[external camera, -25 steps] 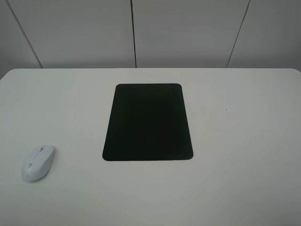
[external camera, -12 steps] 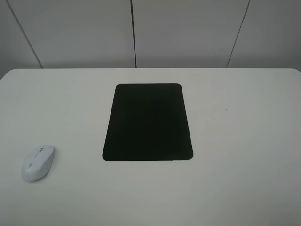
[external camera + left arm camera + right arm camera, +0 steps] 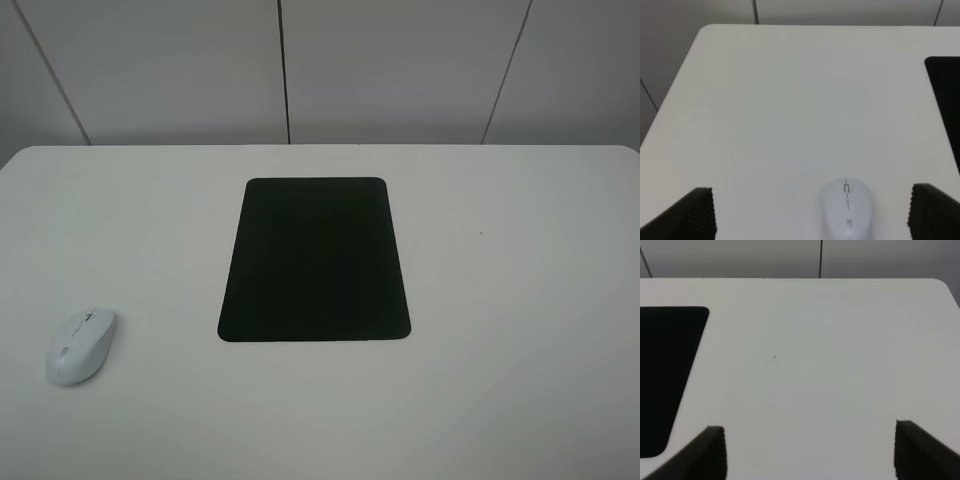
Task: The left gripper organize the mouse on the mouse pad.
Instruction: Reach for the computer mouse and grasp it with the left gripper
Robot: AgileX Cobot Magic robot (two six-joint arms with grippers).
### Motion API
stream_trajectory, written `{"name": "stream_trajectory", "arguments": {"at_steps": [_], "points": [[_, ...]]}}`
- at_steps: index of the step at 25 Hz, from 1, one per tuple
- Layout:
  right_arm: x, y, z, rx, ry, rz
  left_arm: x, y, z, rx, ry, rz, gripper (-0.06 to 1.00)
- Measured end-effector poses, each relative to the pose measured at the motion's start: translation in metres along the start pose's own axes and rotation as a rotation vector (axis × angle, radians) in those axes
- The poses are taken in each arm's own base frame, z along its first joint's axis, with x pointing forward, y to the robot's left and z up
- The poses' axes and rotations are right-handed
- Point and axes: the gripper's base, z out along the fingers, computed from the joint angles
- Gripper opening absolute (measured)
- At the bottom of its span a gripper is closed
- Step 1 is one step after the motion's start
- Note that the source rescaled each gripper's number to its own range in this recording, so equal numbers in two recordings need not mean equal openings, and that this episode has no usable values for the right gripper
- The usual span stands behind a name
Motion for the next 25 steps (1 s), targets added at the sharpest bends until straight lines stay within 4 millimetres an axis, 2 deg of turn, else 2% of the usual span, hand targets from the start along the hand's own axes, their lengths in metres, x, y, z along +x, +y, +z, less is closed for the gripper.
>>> {"name": "stream_trajectory", "arguments": {"at_steps": [8,11,14,20,25], "points": [[0.000,0.000,0.000,0.000,0.000,0.000,-0.001,-0.003,0.000,0.034,-0.008,-0.027,1.00],[0.000,0.000,0.000,0.000,0.000,0.000,-0.008,-0.004,0.005,0.039,0.018,-0.054,1.00],[0.000,0.000,0.000,0.000,0.000,0.000,-0.025,-0.005,0.022,0.041,0.139,-0.082,1.00],[0.000,0.000,0.000,0.000,0.000,0.000,-0.062,-0.005,0.072,0.026,0.367,-0.104,1.00],[0.000,0.000,0.000,0.000,0.000,0.000,-0.064,-0.007,0.116,0.046,0.561,-0.122,1.00]]}}
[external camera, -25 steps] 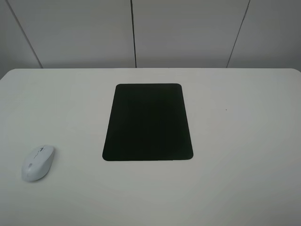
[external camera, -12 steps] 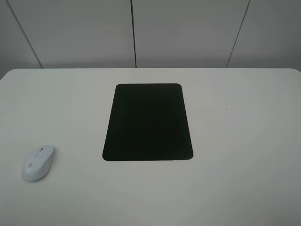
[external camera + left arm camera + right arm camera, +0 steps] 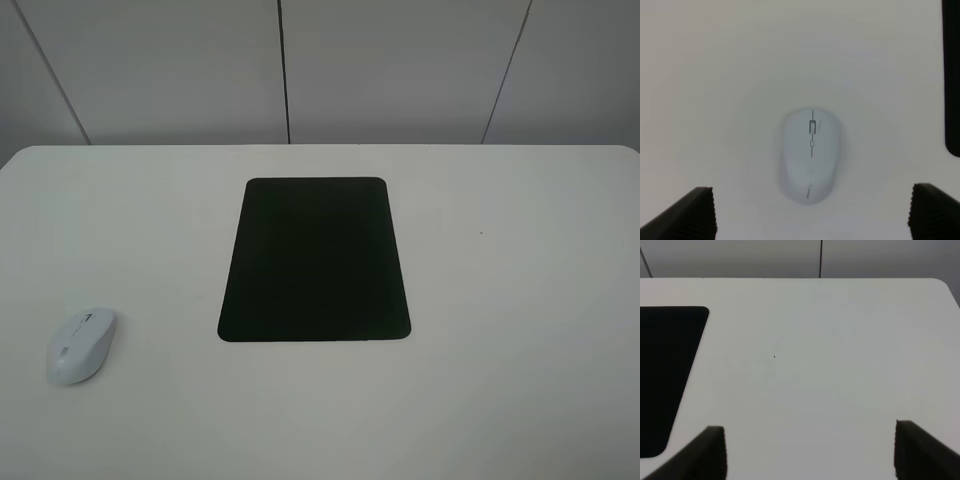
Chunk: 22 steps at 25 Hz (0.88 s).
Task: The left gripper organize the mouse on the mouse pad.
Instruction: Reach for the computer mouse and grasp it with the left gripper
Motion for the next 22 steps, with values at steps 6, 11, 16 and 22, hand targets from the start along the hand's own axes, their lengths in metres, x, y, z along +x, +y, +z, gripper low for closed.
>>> {"name": "stream_trajectory", "arguments": {"at_steps": [6,11,16,22], "points": [[0.000,0.000,0.000,0.000,0.000,0.000,-0.012,-0.001,0.035,0.022,0.170,0.005,1.00],[0.000,0.000,0.000,0.000,0.000,0.000,-0.013,0.003,0.062,0.015,0.287,0.038,1.00],[0.000,0.000,0.000,0.000,0.000,0.000,-0.004,0.008,0.084,-0.002,0.321,0.017,1.00],[0.000,0.000,0.000,0.000,0.000,0.000,0.009,0.012,0.096,-0.015,0.329,0.002,1.00]]}}
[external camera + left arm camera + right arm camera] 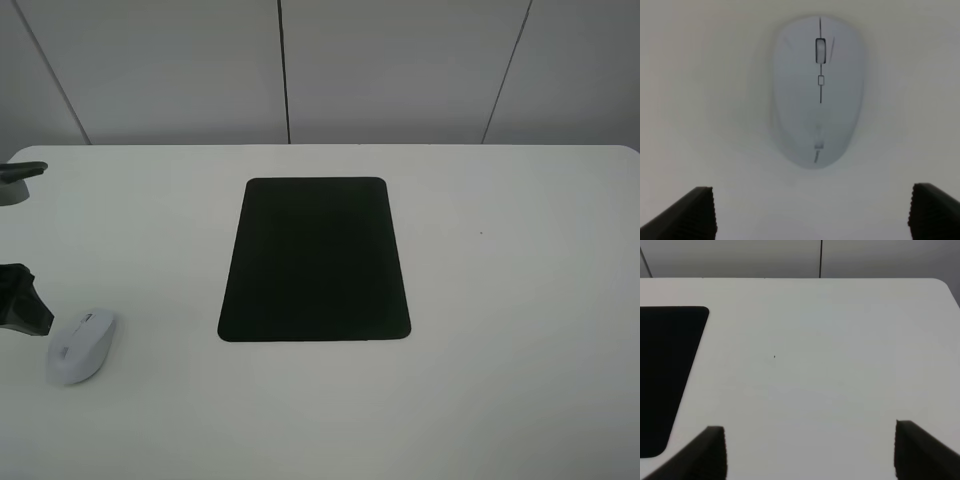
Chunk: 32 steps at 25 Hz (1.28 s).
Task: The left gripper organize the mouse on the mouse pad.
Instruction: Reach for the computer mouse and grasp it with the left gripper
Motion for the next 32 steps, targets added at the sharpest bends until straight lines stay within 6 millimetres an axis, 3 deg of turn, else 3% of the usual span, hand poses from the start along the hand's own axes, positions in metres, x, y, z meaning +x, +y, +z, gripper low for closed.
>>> {"name": "stream_trajectory", "arguments": {"at_steps": [18,32], "points": [[0.000,0.000,0.000,-0.001,0.000,0.000,-0.004,0.001,0.002,-0.004,-0.055,-0.002,1.00],[0.000,0.000,0.000,-0.001,0.000,0.000,-0.015,0.006,0.040,-0.022,0.049,-0.034,1.00]]}}
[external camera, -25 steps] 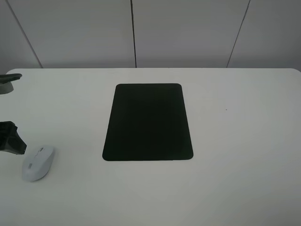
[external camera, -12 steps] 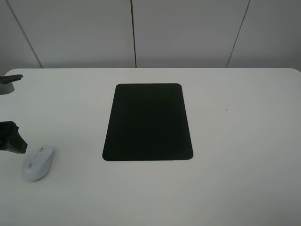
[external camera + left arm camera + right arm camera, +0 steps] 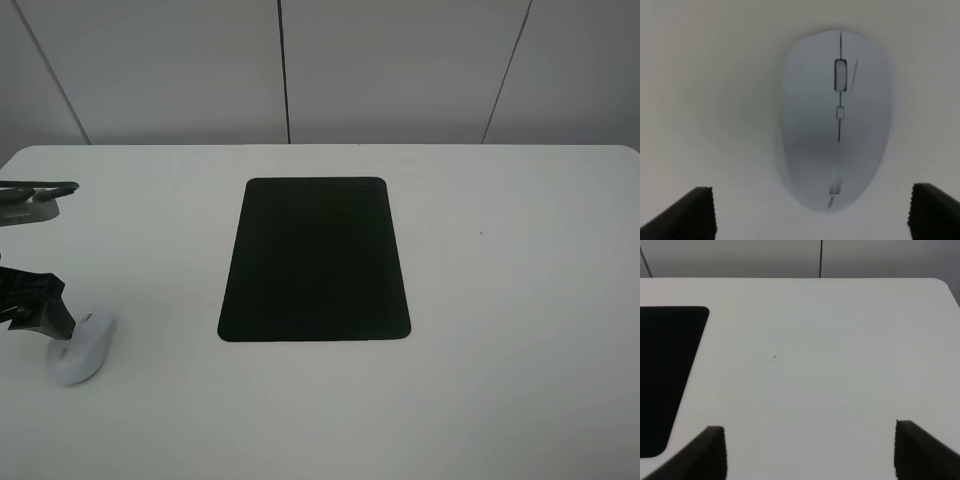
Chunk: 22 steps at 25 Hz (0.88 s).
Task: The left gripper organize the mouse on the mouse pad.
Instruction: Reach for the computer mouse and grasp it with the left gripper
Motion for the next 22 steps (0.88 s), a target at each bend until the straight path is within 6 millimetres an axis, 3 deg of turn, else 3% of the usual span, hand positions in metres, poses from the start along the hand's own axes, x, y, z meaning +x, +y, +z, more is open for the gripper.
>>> {"name": "stream_trajectory", "arguments": {"at_steps": [4,12,22], "points": [[0.000,0.000,0.000,0.000,0.000,0.000,-0.003,0.000,0.006,-0.005,0.002,0.007,1.00],[0.000,0.000,0.000,0.000,0.000,0.000,-0.005,-0.018,0.029,-0.078,0.020,0.063,1.00],[0.000,0.000,0.000,0.000,0.000,0.000,-0.008,-0.021,0.032,-0.085,-0.023,0.062,1.00]]}}
